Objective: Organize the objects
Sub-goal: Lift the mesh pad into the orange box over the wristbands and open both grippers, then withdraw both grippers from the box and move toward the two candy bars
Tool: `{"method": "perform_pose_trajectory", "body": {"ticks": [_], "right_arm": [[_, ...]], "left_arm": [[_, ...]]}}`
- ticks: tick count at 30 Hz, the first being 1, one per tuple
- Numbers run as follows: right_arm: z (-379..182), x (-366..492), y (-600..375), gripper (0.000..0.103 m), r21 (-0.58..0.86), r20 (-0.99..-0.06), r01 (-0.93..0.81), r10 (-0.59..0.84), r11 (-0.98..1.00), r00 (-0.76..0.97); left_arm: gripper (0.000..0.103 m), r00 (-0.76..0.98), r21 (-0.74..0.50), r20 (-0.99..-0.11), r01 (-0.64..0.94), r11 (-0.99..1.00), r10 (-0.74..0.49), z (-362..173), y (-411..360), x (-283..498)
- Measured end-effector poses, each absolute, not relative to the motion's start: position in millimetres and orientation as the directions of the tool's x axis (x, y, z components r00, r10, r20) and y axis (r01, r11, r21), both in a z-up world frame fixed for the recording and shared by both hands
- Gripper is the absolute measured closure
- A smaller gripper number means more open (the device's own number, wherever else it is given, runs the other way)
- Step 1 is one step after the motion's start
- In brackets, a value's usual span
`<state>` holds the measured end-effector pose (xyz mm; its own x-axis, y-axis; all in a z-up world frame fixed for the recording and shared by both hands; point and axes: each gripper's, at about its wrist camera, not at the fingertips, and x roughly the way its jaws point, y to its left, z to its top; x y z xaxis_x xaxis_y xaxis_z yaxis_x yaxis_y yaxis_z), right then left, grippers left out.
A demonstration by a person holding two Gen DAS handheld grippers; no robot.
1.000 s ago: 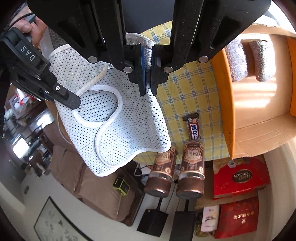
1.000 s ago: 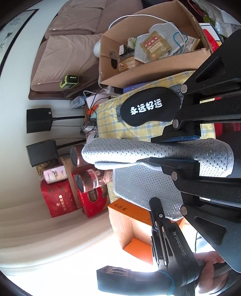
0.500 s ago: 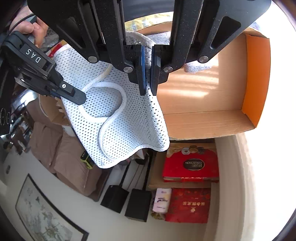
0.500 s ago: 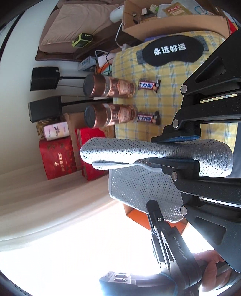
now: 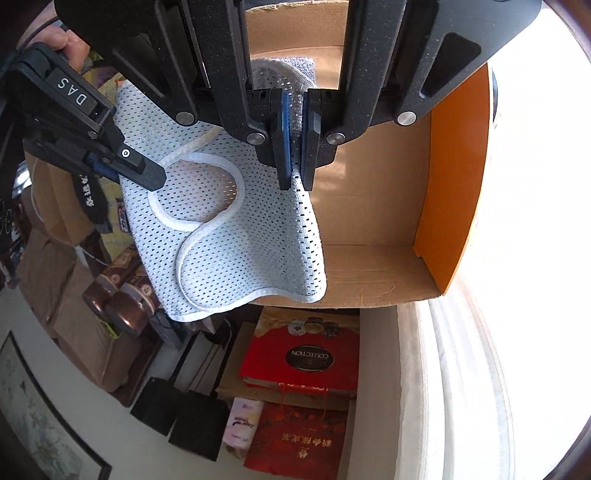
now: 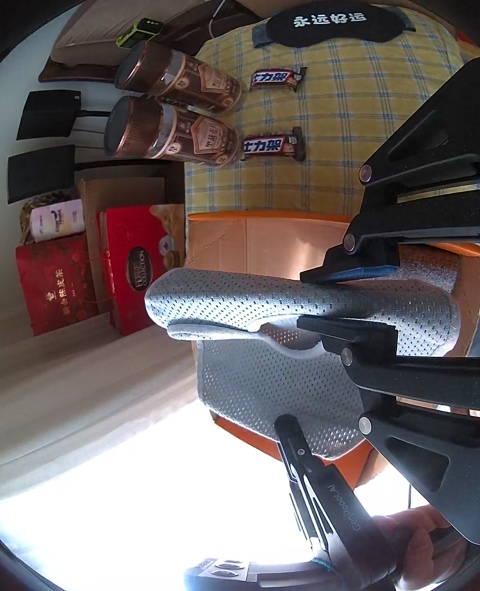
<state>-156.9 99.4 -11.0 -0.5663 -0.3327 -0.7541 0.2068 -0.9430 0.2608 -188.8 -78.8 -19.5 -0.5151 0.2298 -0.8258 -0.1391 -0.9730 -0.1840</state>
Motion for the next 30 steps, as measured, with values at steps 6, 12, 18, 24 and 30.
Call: {"method": "perform_pose_trajectory", "body": {"ticks": [6, 12, 18, 24, 30], "right_arm": [[-22, -165, 100, 0.07, 0.153, -0.787, 0.173, -0.226, -0.973, -0.575], [-10, -162, 112, 0.066, 0.134, -0.767, 0.171, -0.211, -0.976, -0.606], [-5, -151, 118, 0.063, 0.135, -0.764, 0.18, -0.219, -0.974, -0.608], [-4, -136, 120, 0.062, 0.119, -0.767, 0.211, -0.225, -0.97, -0.6], [1, -122, 132, 0.055, 0.117, -0.759, 0.213, -0.226, -0.97, -0.61]], "left_arm": [[0.099, -0.471, -0.153, -0.86, -0.131, -0.979, 0.198, -53, -77, -206], [0.099, -0.429, -0.135, -0.886, -0.128, -0.983, 0.178, -73, -76, -216], [0.095, -0.407, -0.104, -0.902, -0.117, -0.988, 0.144, -81, -77, -223], [0.052, -0.455, -0.09, -0.883, -0.073, -0.993, 0.114, -65, -87, -211], [0.033, -0.514, -0.081, -0.846, -0.133, -0.988, 0.139, -36, -75, -187]]}}
